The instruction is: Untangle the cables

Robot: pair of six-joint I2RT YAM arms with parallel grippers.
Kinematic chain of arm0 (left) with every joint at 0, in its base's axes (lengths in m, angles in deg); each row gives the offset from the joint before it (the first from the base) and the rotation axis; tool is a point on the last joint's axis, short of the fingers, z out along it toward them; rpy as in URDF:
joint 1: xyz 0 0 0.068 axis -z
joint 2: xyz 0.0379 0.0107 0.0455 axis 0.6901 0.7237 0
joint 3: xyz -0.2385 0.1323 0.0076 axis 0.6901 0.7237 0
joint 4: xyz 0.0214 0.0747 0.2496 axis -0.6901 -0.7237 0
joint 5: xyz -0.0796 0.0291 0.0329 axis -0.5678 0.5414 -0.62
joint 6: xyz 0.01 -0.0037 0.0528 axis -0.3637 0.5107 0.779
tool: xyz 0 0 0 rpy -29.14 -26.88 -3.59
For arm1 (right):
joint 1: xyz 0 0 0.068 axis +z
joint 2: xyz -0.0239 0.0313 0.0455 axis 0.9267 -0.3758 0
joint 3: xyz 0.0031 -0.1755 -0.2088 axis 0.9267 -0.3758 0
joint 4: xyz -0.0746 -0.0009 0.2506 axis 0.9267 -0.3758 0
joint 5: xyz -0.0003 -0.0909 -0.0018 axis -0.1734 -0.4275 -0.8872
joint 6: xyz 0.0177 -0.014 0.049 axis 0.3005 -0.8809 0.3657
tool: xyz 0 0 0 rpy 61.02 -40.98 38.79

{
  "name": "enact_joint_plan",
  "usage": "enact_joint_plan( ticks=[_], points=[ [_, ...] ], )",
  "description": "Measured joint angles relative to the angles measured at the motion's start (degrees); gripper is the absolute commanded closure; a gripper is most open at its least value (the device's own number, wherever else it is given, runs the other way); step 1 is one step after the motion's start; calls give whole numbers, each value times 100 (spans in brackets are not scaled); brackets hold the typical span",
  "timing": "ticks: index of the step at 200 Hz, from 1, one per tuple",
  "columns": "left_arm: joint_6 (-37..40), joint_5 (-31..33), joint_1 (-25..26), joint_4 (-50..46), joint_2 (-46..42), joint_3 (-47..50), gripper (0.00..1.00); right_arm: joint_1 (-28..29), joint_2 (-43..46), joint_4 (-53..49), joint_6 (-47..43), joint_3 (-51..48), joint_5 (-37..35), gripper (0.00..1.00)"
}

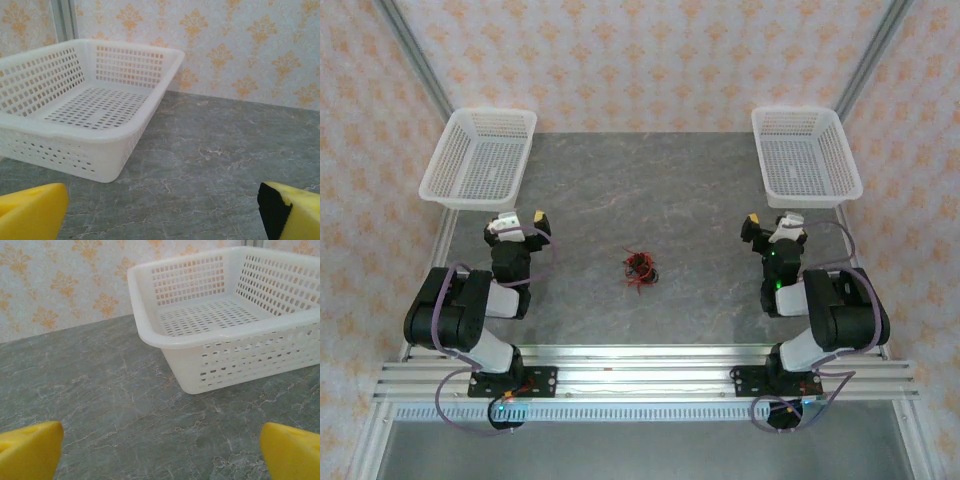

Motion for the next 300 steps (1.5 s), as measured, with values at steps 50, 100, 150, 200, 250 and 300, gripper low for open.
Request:
enact_joint_plan(
  ticks=[50, 100, 150, 200, 250, 300],
  points=[
    [0, 0, 0, 0, 0, 0, 0, 0, 0, 0, 0, 0, -2, 0],
    [0, 0, 0, 0, 0, 0, 1, 0, 0, 0, 0, 0, -2, 0],
    [0, 0, 0, 0, 0, 0, 1, 0, 0, -7, -4, 0, 68, 0],
    [0, 0, 0, 0, 0, 0, 1, 0, 0, -20, -4, 2, 114, 0],
    [0, 0, 0, 0, 0, 0, 0, 0, 0, -20, -24, 2, 116, 6],
    [-24, 192, 2, -407, -356, -2, 2, 2, 166, -866, -13, 407, 57, 12]
  ],
)
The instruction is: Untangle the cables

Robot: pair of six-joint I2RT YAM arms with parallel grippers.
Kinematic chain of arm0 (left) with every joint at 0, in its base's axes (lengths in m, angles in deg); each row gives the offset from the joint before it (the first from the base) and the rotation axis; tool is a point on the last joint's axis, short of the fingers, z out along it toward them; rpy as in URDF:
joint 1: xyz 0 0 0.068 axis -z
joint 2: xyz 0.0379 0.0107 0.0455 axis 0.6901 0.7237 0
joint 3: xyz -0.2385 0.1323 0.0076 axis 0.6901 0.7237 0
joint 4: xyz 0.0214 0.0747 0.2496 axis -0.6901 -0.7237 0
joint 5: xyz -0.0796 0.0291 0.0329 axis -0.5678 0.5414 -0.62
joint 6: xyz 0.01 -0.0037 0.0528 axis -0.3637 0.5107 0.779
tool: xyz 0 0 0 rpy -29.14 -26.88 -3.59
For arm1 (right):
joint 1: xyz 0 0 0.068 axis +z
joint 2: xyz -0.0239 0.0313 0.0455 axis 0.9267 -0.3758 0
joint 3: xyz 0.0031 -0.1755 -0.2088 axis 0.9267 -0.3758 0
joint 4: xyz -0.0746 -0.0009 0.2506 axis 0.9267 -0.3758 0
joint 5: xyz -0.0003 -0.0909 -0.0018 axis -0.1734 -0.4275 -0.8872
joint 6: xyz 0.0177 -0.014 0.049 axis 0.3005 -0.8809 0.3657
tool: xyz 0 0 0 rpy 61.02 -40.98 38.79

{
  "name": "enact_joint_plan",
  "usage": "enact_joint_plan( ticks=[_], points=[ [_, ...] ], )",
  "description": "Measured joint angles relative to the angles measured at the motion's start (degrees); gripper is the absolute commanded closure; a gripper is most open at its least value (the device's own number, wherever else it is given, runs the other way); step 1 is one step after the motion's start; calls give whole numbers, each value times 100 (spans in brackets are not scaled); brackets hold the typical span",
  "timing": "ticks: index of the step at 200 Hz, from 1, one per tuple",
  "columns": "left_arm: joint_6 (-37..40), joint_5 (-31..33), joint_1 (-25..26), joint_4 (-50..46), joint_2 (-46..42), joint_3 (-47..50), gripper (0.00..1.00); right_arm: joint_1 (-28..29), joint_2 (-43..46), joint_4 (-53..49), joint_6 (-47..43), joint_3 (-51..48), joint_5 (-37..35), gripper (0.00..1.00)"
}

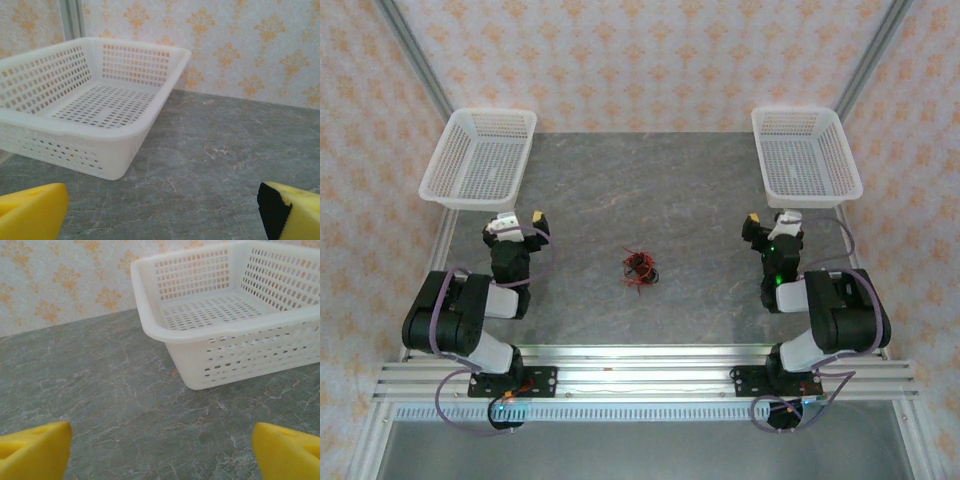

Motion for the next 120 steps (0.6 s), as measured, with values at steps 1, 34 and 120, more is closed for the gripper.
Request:
enact_joint_plan(
  ticks=[1, 34, 120],
  points=[
    [-2, 11, 0, -11, -22, 0, 2, 0, 9, -28, -2, 17, -4, 12],
    [-179, 490, 61, -850, -1104, -109, 18, 153, 634, -925, 61, 505, -286, 12],
    [-1648, 693, 831, -4232, -2192, -1749, 30, 621, 2326, -3606, 955, 909, -726, 17]
  ],
)
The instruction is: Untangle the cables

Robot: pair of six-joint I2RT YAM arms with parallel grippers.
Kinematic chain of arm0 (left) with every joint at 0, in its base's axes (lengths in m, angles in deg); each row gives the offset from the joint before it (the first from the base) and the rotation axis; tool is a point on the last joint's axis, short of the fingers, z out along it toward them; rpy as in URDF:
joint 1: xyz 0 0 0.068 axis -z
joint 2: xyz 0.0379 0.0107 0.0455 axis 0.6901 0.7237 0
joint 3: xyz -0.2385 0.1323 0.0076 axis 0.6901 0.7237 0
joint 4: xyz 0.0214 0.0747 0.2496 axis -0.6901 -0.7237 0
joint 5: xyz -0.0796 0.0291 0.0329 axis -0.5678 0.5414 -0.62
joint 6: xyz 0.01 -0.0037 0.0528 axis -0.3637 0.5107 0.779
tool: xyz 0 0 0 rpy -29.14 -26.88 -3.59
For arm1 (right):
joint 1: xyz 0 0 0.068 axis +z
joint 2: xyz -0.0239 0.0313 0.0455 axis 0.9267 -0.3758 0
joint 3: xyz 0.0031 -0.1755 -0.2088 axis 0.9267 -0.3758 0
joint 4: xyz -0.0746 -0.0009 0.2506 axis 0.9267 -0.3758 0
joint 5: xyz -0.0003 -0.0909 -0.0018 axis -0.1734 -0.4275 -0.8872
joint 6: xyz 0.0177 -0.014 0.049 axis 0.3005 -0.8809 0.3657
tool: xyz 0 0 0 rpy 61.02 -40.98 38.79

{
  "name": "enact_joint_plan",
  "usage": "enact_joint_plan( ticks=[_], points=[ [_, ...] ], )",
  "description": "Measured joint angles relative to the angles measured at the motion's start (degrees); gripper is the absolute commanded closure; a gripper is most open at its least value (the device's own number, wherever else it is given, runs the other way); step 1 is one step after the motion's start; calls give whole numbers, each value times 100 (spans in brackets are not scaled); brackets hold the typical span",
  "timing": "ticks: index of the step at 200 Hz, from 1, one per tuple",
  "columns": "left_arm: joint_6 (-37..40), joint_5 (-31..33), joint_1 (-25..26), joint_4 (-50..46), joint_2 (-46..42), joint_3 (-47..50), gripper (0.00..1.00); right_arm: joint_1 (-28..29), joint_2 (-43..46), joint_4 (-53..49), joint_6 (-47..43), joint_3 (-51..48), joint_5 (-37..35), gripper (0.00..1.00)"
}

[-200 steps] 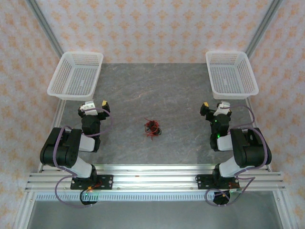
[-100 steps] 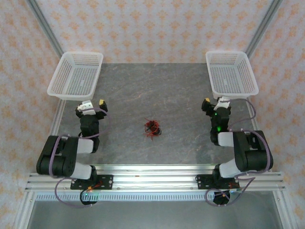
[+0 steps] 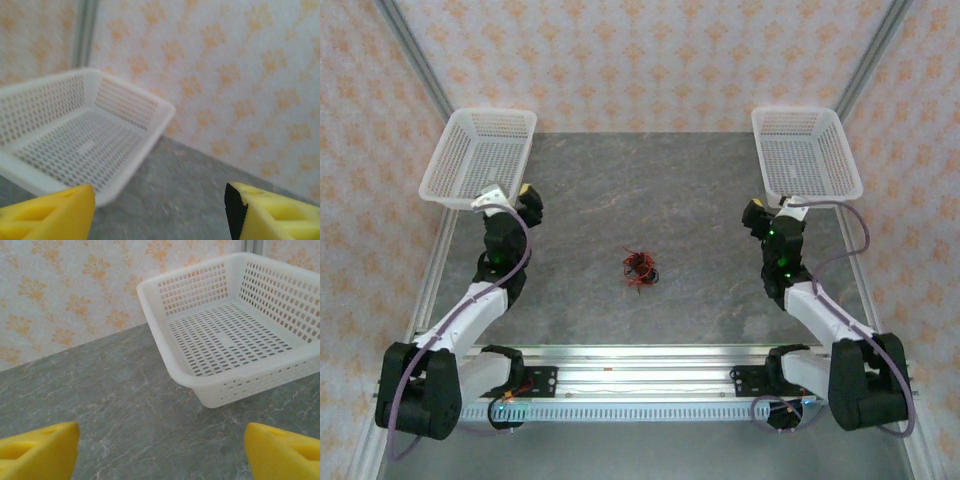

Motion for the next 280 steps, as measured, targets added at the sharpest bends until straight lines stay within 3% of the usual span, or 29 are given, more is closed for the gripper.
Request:
enact_joint_plan(
  ticks=[24, 52, 82, 109, 133, 168, 262, 280],
  points=[
    [-111, -76, 496, -876, 262, -522, 30, 0, 96, -997, 289, 472, 129, 20],
    [-177, -505, 1139, -1950, 522, -1244, 22, 85, 96, -2247, 693, 1147, 586, 23],
    [-273, -990, 2011, -2986, 925, -1930, 1, 363, 164, -3307, 1056, 1257, 1045, 22],
    [-264, -1335, 2841, -3875, 1600, -2391, 1, 704, 299, -3974, 1298, 1244, 1338, 17],
    [-278, -1405, 3281, -4468, 2192, -2645, 1, 800, 420, -4155, 1484, 1172, 1541, 13],
    [-332, -1484, 3534, -4933, 2778, -2868, 1, 800, 527, -4288, 1637, 962, 1725, 10],
    [-420, -1445, 3574, -5112, 3550, -3215, 1, 800, 695, -4356, 1742, 787, 1875, 8],
    [-437, -1436, 3574, -5104, 3600, -3215, 7, 800, 723, -4354, 1759, 774, 1926, 9]
  ],
)
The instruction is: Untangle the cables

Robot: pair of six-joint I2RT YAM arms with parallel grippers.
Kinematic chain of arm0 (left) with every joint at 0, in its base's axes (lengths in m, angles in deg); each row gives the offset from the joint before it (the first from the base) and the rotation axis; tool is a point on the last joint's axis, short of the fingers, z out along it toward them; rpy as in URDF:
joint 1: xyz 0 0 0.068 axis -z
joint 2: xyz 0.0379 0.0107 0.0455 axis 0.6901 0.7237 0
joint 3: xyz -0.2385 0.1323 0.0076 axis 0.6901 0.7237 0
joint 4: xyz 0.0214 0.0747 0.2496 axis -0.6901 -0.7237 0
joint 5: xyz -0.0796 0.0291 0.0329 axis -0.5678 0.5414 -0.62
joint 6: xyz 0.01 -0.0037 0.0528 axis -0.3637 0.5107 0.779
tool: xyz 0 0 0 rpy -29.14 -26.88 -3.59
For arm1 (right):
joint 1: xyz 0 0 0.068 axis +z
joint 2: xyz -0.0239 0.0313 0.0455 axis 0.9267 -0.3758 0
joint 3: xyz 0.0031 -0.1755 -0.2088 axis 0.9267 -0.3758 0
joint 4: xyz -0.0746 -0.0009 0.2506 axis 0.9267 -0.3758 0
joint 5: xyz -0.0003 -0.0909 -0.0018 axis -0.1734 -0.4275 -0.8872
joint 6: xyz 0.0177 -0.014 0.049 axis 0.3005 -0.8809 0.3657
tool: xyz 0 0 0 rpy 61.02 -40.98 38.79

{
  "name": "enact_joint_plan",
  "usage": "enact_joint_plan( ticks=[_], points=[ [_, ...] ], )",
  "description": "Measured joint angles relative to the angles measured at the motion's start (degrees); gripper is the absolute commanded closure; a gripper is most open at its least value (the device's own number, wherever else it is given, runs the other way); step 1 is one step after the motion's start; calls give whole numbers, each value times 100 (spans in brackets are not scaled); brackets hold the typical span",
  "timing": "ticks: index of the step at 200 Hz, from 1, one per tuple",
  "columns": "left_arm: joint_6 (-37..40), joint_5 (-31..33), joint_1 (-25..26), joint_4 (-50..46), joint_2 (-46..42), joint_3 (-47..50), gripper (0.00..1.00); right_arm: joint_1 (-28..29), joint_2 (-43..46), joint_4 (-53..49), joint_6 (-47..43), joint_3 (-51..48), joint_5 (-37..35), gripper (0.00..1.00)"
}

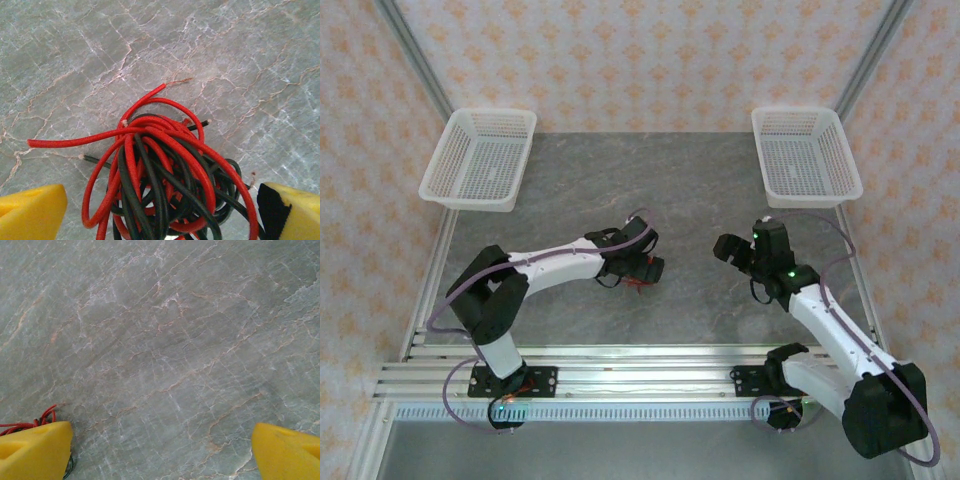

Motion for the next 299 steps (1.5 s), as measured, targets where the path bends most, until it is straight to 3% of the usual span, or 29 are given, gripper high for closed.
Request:
enact_joint_plan(
  ticks=[15, 57, 81, 99, 130, 166, 242, 276, 299],
  points=[
    [-22, 0, 0, 20, 20, 0, 18, 0, 28, 4, 4, -17, 46, 9],
    [-72, -4, 4, 85, 44, -9, 65, 0, 103, 2, 59, -103, 157, 11],
    [-142, -7, 4, 101, 44, -7, 81, 0, 140, 4, 70, -105, 232, 14],
    [-166, -9, 4, 109, 35, -7, 100, 0, 164, 31, 85, -114, 319, 16],
    [-195, -72, 4, 205, -122, 87, 100, 125, 291, 210, 87, -240, 632, 20],
    [-433, -372, 4, 562, -492, 365, 100, 732, 170, 566, 195, -260, 890, 26],
    [-931, -822, 4, 1147, -966, 920, 100, 1823, -1073, 1576, 682, -155, 977, 17],
    [-949, -960, 4, 1294, -1314, 1106, 100, 1958, -1517, 1943, 706, -20, 990, 17],
    [-942, -1137, 4, 1427, -1729, 1290, 100, 1958, -1670, 2175, 610, -20, 1161, 23]
  ],
)
